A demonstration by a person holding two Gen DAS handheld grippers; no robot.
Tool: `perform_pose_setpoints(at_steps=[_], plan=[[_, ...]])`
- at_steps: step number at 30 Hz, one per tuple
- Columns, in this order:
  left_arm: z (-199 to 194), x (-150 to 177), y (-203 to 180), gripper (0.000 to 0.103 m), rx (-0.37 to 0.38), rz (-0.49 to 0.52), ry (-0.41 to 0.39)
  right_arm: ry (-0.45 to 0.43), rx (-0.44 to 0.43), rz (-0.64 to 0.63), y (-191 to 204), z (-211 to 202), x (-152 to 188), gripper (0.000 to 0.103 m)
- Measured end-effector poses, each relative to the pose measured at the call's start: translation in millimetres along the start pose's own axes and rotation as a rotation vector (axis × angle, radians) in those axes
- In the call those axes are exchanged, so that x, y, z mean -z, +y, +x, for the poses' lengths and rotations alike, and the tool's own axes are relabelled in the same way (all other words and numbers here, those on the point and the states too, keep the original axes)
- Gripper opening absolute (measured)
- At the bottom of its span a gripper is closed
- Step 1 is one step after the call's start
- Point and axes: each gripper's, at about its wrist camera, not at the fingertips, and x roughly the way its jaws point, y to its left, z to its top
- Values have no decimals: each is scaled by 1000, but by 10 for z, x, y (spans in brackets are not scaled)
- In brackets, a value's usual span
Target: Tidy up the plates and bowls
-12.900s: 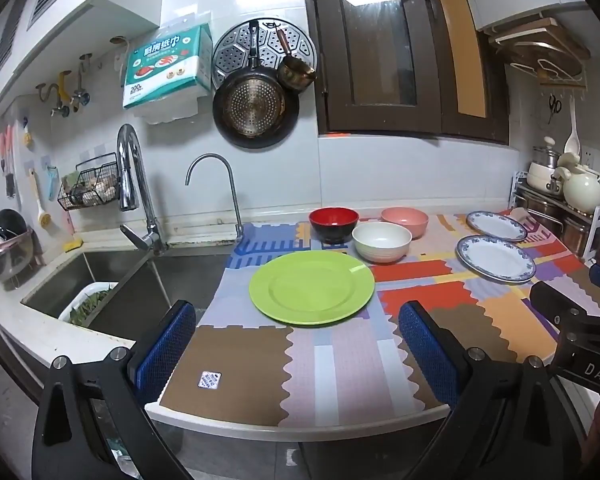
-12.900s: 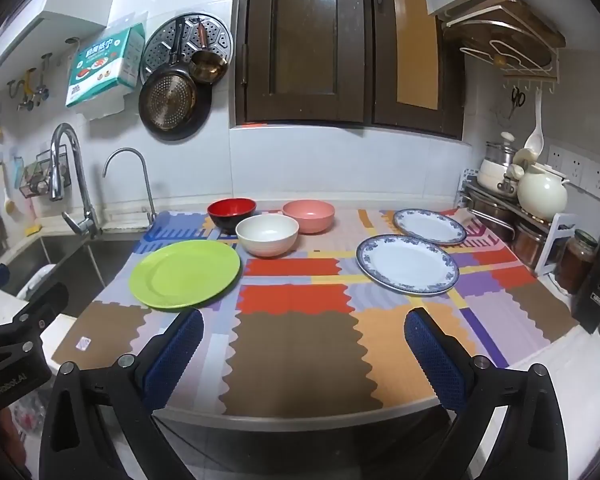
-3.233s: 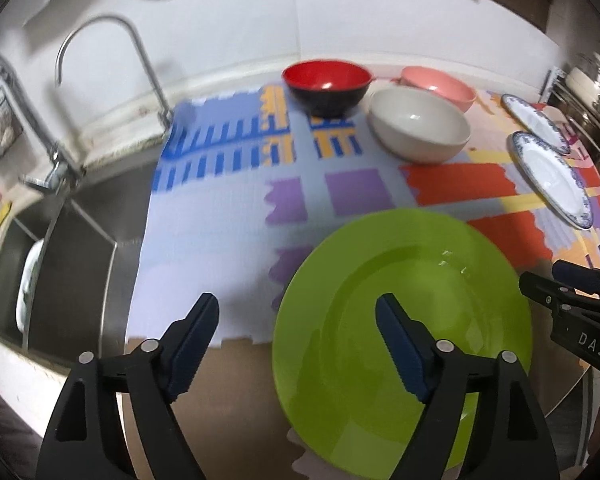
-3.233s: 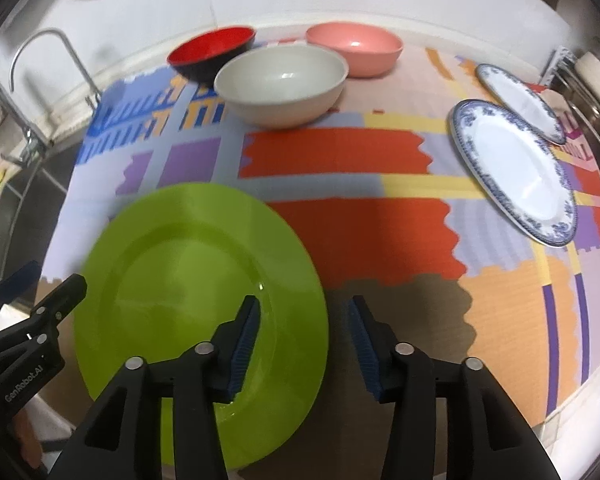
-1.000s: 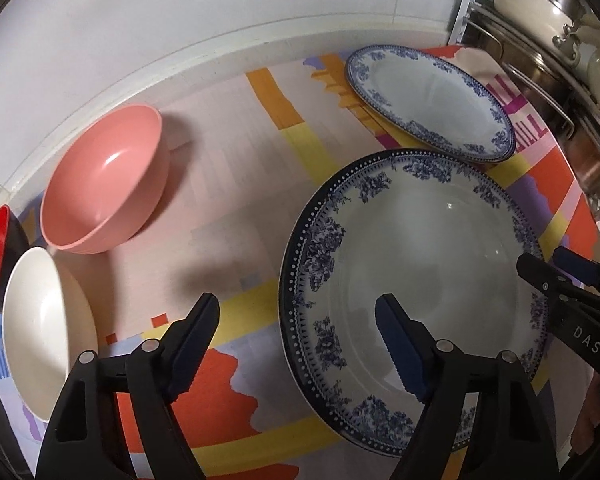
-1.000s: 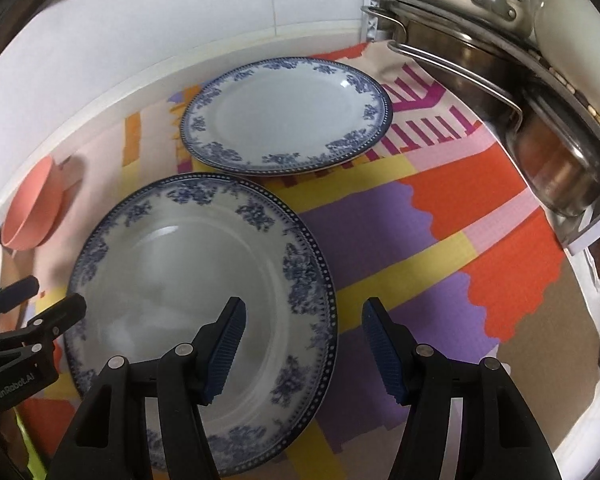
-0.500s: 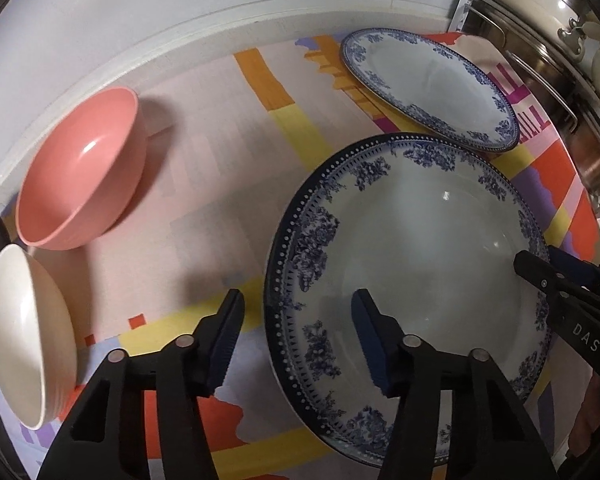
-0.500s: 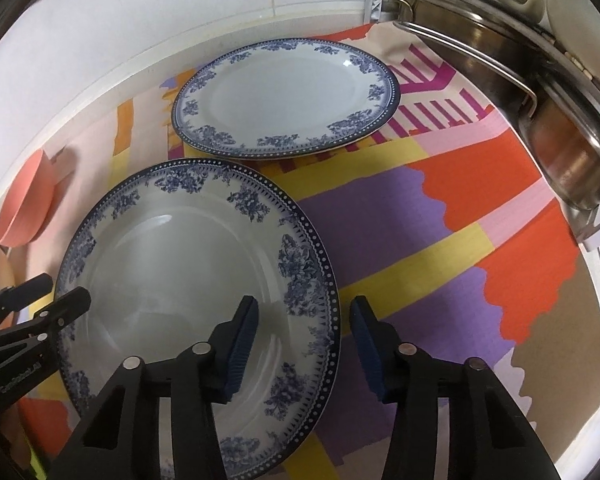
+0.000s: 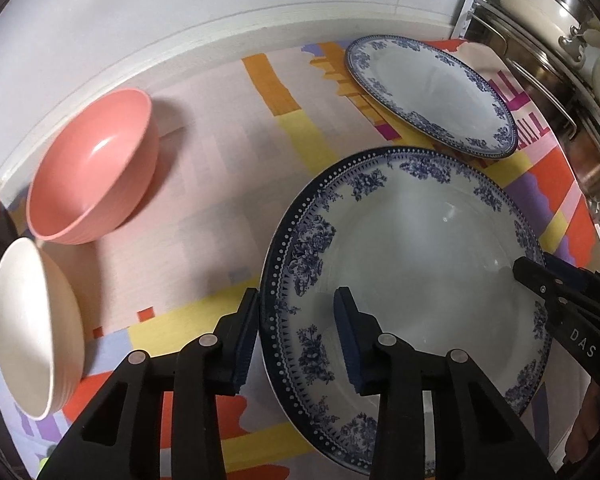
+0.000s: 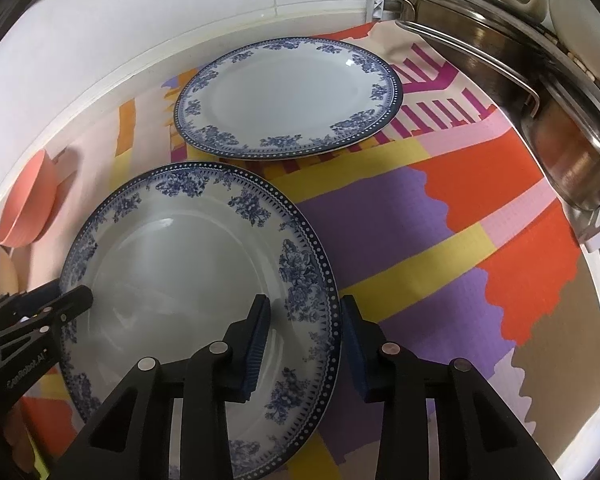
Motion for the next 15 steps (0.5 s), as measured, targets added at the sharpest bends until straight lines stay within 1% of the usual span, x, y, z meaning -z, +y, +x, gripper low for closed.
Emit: perform_pose_setpoints(at_steps=[9,15], plan=[[-293,141,86,37,-1,-42,-22,-16,-10,-14,99,-225,32,36],[-582,317,233,37,-18,-91,-67,-43,-17,-50,248,-437,88,36]])
